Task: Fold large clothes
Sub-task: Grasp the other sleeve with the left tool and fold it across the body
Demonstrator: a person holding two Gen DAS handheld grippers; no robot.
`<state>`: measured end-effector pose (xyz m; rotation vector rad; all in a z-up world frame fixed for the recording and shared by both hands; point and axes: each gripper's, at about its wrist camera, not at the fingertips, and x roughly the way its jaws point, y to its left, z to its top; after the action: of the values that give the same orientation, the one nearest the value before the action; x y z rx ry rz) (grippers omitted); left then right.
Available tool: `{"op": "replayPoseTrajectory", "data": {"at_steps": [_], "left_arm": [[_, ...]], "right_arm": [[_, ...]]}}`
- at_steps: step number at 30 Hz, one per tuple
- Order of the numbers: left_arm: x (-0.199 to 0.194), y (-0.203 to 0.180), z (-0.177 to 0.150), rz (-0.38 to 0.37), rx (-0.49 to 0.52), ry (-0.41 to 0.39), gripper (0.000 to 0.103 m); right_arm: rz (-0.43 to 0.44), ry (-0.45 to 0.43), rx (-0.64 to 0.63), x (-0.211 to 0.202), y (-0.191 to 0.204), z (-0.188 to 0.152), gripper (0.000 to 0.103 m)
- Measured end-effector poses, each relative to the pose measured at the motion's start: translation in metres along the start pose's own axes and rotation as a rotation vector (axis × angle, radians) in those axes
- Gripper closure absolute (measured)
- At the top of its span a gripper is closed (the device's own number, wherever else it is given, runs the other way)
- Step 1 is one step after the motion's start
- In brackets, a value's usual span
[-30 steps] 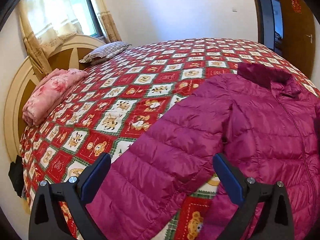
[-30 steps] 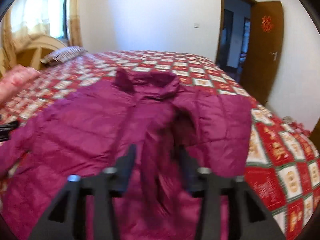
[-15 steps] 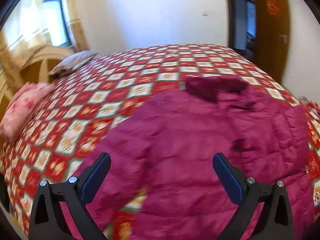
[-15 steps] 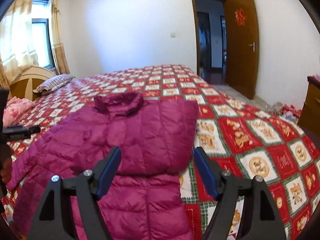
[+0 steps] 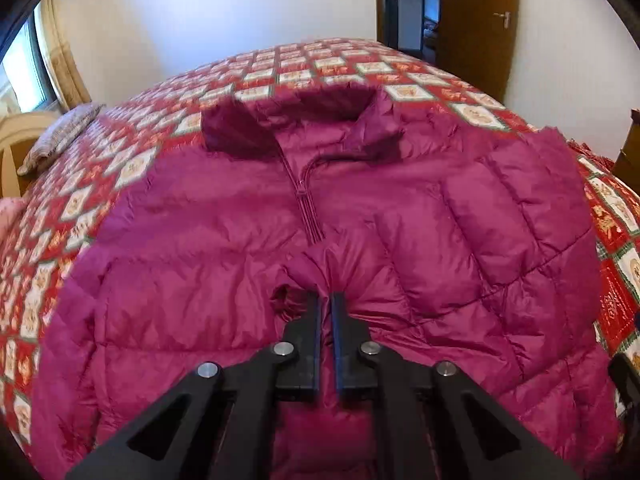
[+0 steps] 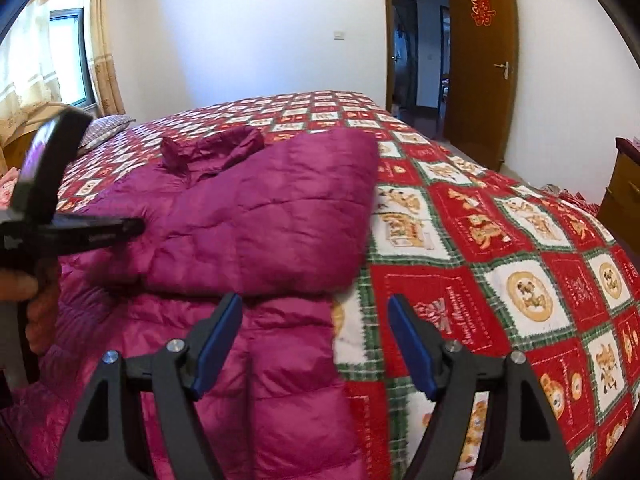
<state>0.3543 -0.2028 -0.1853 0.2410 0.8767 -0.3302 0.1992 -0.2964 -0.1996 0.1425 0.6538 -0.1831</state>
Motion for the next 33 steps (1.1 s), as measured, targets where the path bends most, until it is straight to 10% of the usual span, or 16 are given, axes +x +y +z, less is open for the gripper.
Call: {"op": "replayPoseTrajectory", "data": {"at_steps": [8, 12, 19, 25, 29, 33], "left_arm": [[-0.059, 0.042, 0.005, 0.1, -0.011, -0.169, 0.1], [-0.063, 0.065, -0.011, 0.188, -0.008, -0.14, 0.1], [-0.022, 0.071, -0.043, 0.193, -0.028, -0.026, 0.099], [-0.055, 0.083, -0.024, 0.249, -0.076, -0.13, 0.094], [-0.073, 0.091, -0.012, 0.309, -0.131, -0.215, 0.009], [-0.063, 0.079, -0.004, 0.258, -0.137, -0.245, 0.008]], "right_arm": [[-0.05, 0.012, 0.034, 0.01, -0.024, 0.016, 0.026], [-0.011, 0.068, 0.047, 0.021, -0.029, 0.028, 0.071], [-0.001, 0.12, 0.021, 0.039, -0.028, 0.051, 0.057], [0.001, 0.089, -0.005, 0.046, -0.025, 0.085, 0.046], [0.019, 0.049, 0.013, 0.063, -0.021, 0.108, 0.048], [0.05, 0.062, -0.016, 0.099, -0.002, 0.114, 0.052]]}}
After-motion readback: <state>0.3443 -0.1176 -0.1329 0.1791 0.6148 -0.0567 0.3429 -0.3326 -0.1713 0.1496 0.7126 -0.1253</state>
